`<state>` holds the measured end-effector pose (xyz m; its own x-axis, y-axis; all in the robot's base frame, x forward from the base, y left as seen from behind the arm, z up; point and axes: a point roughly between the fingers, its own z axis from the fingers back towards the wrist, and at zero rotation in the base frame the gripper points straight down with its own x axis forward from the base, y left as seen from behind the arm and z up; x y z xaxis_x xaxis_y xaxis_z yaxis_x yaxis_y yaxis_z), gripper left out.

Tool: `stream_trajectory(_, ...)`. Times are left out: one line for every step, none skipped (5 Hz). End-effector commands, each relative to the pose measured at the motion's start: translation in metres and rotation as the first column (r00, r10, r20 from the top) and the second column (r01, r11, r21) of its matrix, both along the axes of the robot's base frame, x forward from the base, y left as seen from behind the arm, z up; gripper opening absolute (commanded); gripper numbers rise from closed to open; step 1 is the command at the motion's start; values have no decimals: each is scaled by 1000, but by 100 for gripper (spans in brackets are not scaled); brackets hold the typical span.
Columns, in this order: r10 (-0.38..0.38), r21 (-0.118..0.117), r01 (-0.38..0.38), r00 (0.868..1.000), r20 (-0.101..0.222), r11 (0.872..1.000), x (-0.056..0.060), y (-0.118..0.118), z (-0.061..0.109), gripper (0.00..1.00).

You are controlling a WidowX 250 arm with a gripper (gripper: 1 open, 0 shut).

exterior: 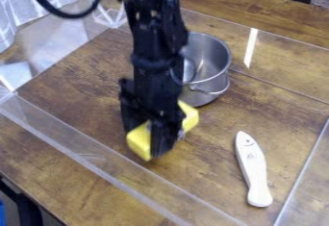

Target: Move the yellow butter to the right side of the table

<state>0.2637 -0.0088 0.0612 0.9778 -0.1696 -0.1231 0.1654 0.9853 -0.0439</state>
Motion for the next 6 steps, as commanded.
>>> stream_trajectory(-34,7,33,991,133,999,27,-23,48,0)
stream_trajectory(-85,14,84,983,161,996,51,-62,53,0)
stream_trajectory(-158,-7,162,974,164,987,69,-100,40,0)
stream_trajectory(-189,-38,199,967,172,979,76,-121,27,0)
stream_trajectory(-198,-45,209,963,186,977,85,-121,22,100)
stream_trajectory(-195,-43,206,964,182,978,92,-121,15,100)
